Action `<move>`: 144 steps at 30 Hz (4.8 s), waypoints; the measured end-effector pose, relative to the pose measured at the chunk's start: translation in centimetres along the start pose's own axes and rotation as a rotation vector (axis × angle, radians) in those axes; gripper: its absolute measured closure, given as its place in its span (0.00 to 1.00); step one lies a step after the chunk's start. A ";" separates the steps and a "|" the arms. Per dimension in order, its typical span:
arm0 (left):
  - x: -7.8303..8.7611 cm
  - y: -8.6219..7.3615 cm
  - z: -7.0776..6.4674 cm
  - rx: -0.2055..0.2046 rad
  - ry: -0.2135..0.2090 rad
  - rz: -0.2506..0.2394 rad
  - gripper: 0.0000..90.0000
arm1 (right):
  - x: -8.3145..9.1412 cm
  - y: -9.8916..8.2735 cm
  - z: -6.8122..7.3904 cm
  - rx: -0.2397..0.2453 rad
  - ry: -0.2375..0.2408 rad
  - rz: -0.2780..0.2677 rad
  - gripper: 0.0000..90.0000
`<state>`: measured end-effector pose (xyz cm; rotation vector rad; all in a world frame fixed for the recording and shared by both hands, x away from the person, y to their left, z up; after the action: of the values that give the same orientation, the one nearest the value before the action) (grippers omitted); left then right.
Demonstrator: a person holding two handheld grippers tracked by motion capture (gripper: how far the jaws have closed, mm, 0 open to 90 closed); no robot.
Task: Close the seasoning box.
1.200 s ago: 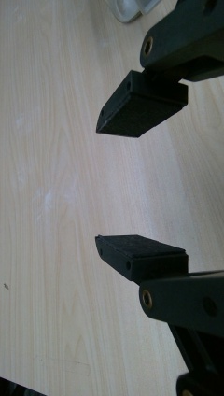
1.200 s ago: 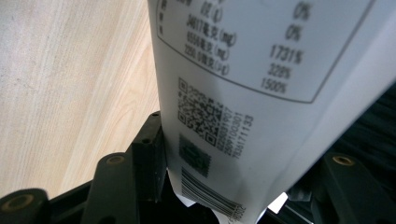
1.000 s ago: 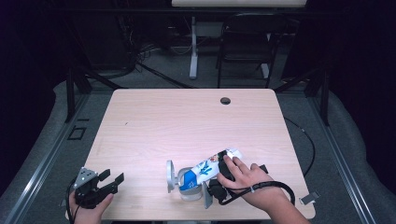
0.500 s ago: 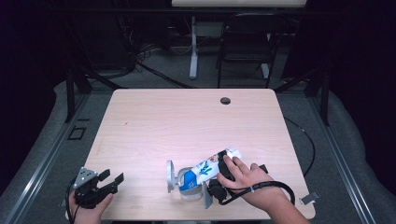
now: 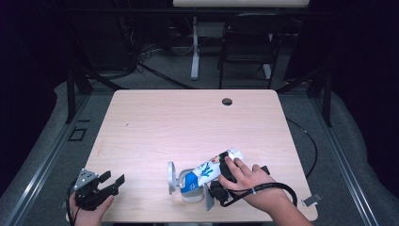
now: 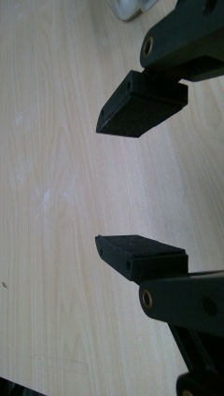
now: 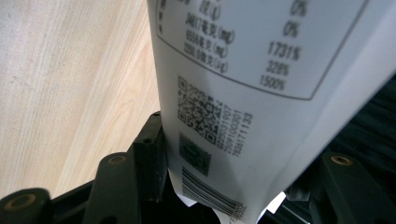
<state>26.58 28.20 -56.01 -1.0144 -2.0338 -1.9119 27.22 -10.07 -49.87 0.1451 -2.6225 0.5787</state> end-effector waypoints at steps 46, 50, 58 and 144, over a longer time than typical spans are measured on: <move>0.0 -0.1 0.2 0.003 0.004 0.006 0.44 | 0.1 0.0 -0.2 0.005 -0.007 -0.005 0.53; 0.0 -0.1 0.2 0.002 0.006 0.009 0.44 | 0.1 0.0 -0.2 0.005 -0.009 -0.007 0.54; 0.0 -0.1 0.2 0.004 0.005 0.007 0.44 | 0.1 0.0 -0.2 0.002 -0.009 -0.010 0.54; -0.1 -0.2 0.5 0.011 0.012 0.008 0.44 | 0.3 0.1 -0.5 0.017 -0.023 -0.007 0.60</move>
<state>26.68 28.68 -56.29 -1.0043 -2.0279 -1.8963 27.10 -9.75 -49.34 0.1667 -2.6390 0.6010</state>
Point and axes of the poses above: each handheld gripper's, and its own axes: x roughly backward along the jaws, y roughly out of its top, z roughly to its left, the point moved 3 cm from there along -x, roughly forward along the jaws
